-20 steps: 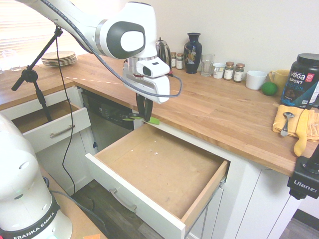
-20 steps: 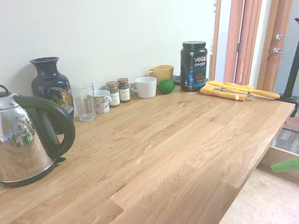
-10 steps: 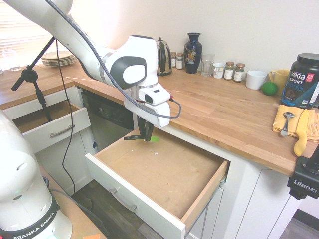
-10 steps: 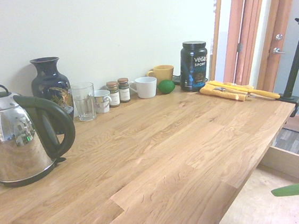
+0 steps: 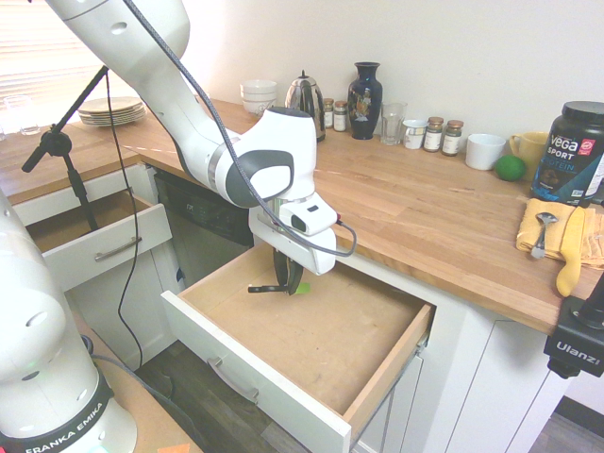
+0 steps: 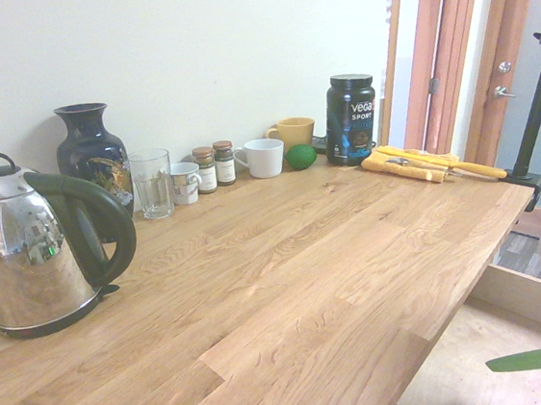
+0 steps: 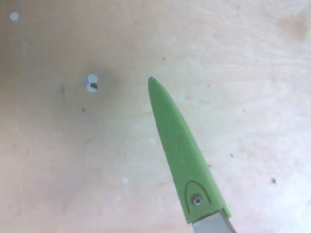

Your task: Put scissor in the drawer

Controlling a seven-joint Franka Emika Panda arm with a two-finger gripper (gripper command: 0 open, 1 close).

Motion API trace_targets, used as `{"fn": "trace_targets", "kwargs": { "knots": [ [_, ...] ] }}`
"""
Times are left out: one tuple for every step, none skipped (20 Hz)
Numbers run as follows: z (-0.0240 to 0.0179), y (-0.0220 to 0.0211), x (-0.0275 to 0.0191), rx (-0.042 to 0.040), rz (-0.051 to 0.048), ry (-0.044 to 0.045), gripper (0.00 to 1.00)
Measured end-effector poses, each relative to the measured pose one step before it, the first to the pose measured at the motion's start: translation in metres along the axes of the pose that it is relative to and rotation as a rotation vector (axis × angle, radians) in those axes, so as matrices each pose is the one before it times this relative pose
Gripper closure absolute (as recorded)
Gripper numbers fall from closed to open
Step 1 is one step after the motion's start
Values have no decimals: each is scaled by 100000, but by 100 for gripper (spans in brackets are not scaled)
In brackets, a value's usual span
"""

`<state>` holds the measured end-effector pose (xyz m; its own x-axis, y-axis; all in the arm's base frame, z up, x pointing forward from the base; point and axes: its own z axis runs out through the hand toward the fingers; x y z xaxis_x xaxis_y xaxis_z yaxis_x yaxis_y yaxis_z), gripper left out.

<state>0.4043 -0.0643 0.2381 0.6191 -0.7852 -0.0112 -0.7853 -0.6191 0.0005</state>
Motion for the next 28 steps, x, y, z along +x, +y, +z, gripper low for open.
{"fn": "trace_targets", "kwargs": {
  "knots": [
    [664,-190,198,127,-188,325,100],
    [698,-213,205,-95,-90,135,100],
    [734,-234,191,-210,-142,25,100],
    [775,-250,233,-355,-116,-106,100],
    [792,-183,189,-500,-77,-235,100],
    [753,-197,189,-175,40,-17,100],
    [684,-183,140,225,-341,4,100],
    [611,-113,108,667,-1088,51,100],
    [536,-101,61,644,-1120,240,100],
    [514,-104,40,445,-601,318,100],
    [495,-63,35,287,-798,269,100],
    [484,-34,18,287,-1387,337,100],
    [490,9,8,140,-1789,560,100],
    [502,52,-5,-88,-1729,631,100],
    [405,65,38,-247,-1653,635,100],
    [260,27,98,-438,-1267,523,100],
    [150,-58,147,-440,-1098,620,100],
    [-2,-143,158,-289,-799,617,100],
    [-74,-218,170,-65,-534,568,100],
    [-23,-180,162,-158,-303,407,100],
    [4,-203,184,-153,-290,356,100],
    [11,-165,214,-159,-87,171,0],
    [-4,-149,193,-159,43,-116,0],
    [-23,-126,160,18,57,34,0],
    [13,-80,117,-12,71,1,0],
    [-3,-83,116,0,75,-23,0],
    [-16,-91,136,-31,92,-94,0],
    [-9,-69,106,-72,76,-151,0]
  ]
}}
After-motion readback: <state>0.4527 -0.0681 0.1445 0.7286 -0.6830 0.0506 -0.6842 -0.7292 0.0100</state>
